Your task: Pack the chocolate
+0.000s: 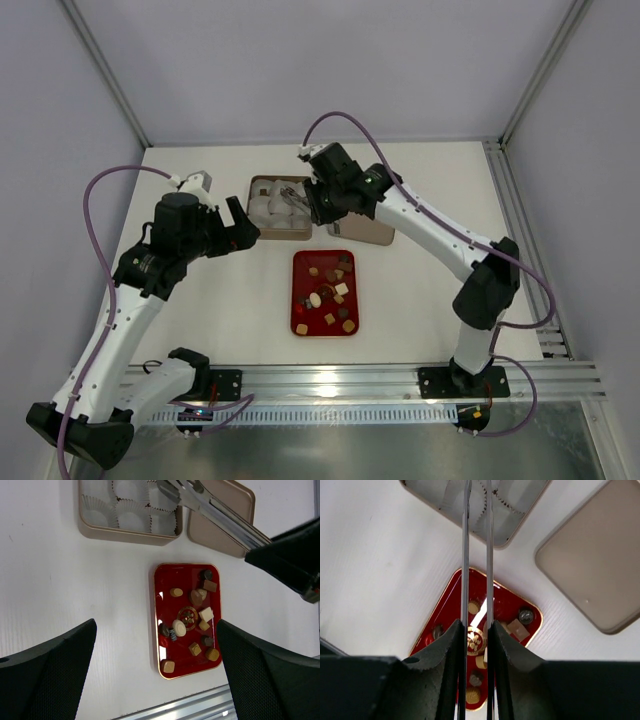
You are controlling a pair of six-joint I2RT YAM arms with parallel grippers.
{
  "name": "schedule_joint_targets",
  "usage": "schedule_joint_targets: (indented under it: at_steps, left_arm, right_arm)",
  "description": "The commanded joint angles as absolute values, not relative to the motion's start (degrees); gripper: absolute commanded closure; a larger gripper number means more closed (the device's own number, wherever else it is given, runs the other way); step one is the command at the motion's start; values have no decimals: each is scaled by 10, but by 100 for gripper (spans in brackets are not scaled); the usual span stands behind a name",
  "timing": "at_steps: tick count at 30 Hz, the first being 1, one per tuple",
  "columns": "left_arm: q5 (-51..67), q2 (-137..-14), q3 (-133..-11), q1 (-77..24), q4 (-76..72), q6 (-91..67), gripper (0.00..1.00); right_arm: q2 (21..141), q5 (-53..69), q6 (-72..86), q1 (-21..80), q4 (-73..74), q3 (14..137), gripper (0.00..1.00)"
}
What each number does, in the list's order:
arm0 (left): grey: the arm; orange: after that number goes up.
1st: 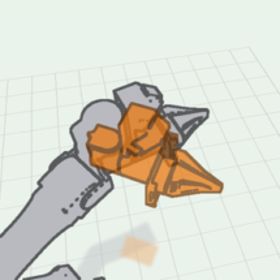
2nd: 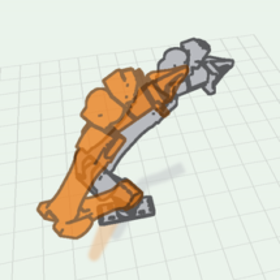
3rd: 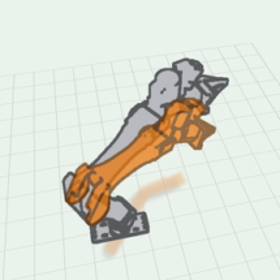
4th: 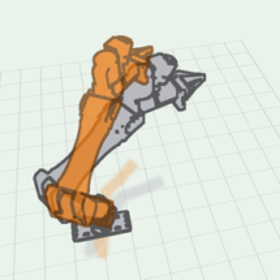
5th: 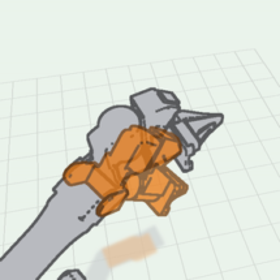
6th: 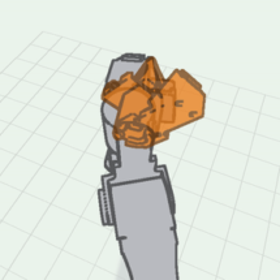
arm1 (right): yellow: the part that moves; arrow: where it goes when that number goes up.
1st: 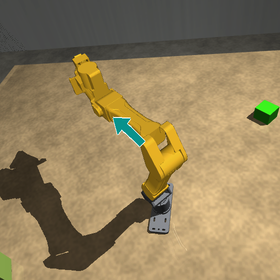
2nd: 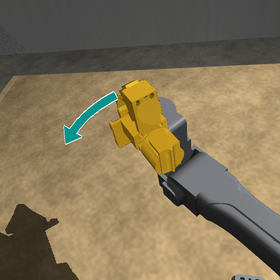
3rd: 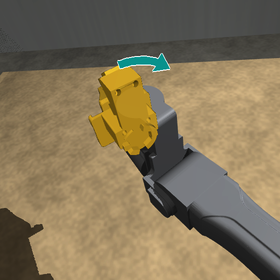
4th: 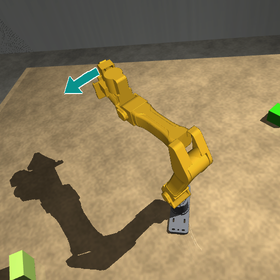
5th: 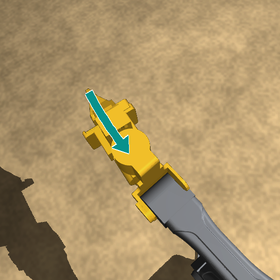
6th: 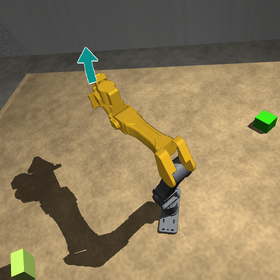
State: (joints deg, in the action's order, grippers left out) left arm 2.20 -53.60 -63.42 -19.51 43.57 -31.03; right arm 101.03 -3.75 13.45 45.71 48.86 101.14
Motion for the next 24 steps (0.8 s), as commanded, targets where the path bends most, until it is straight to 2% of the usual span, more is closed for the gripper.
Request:
schedule_joint_targets:
  at_steps: [1,11,21,24]
  left_arm:
    - [32,-531,-650,-197,428,-305,0]
    - [33,-533,-648,-197,429,-300,0]
    - [31,-532,-646,-197,430,-297,0]
    - [29,-531,-645,-197,432,-298,0]
  right_arm:
    - [1072,-30,136,442,454,1082,73]
    - [1224,-25,165,410,442,1229,73]
    - [1254,-21,179,410,422,1231,72]
    - [1258,-21,180,409,421,1233,69]
